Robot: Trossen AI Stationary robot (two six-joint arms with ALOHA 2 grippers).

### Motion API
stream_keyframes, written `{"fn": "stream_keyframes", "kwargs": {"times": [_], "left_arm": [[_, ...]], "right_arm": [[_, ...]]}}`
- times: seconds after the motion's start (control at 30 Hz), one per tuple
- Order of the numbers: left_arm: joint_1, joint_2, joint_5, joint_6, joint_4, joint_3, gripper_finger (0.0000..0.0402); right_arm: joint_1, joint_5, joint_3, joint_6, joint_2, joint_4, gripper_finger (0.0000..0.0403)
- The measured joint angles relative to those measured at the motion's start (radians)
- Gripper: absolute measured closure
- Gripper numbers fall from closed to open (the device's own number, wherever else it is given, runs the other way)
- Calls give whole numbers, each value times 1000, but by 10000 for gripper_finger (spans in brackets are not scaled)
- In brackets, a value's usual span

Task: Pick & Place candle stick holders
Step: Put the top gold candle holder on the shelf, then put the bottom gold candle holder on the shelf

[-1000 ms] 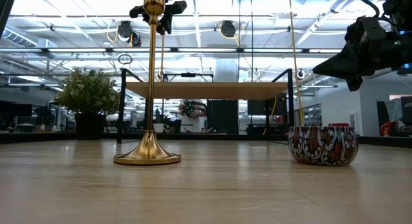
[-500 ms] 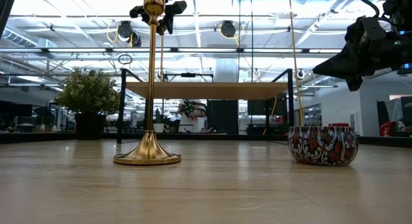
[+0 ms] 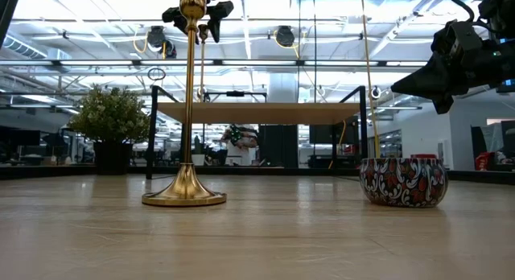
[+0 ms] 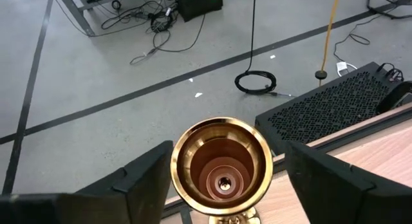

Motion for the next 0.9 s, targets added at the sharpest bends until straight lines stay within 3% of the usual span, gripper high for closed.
{"fn": "stream_keyframes", "kwargs": {"times": [0.37,0.9], "left_arm": [[0,0,0,34,0,0,65],[-2,-63,3,19,3,-1,65]], "right_arm": [[0,0,0,0,0,0,399],[0,0,0,0,0,0,399]]}}
